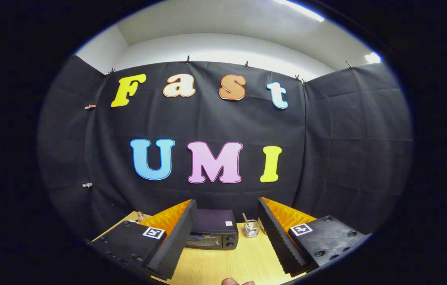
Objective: Open the toaster oven, put the food inside, and close the toaster oven door.
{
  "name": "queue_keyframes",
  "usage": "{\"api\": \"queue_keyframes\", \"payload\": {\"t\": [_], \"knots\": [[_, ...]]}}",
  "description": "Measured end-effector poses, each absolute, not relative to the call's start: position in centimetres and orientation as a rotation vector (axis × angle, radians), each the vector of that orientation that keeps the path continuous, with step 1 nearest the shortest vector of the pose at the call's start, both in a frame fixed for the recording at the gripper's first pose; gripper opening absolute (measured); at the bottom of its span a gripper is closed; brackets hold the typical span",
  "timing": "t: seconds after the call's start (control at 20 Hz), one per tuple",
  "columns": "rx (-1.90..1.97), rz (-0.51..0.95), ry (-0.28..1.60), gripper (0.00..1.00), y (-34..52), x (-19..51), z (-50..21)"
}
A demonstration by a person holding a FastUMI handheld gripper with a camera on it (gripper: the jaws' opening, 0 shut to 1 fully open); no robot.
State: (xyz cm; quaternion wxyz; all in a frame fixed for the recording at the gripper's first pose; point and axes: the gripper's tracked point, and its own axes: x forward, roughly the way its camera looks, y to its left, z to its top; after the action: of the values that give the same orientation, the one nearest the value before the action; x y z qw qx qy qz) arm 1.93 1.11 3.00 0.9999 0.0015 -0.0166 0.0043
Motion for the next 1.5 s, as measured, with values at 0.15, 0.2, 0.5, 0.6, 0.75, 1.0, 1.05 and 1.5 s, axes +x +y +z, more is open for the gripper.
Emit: {"api": "queue_keyframes", "payload": {"t": [0.15, 0.2, 0.5, 0.6, 0.75, 1.0, 1.05, 1.5], "knots": [[0.007, 0.019, -0.065, 0.98, 1.0, 1.2, 4.1], [0.004, 0.019, -0.07, 0.98, 0.8, 1.2, 4.3], [0.031, 0.024, -0.049, 0.98, 0.8, 1.0, 3.5], [0.028, 0.026, -0.047, 0.98, 0.9, 0.9, 3.5], [0.017, 0.027, -0.053, 0.98, 1.0, 0.7, 3.6], [-0.001, 0.03, -0.063, 0.98, 1.5, 0.3, 3.8], [0.001, 0.031, -0.063, 0.98, 1.6, 0.3, 3.8], [-0.006, 0.029, -0.059, 0.98, 1.7, 0.3, 4.2]]}}
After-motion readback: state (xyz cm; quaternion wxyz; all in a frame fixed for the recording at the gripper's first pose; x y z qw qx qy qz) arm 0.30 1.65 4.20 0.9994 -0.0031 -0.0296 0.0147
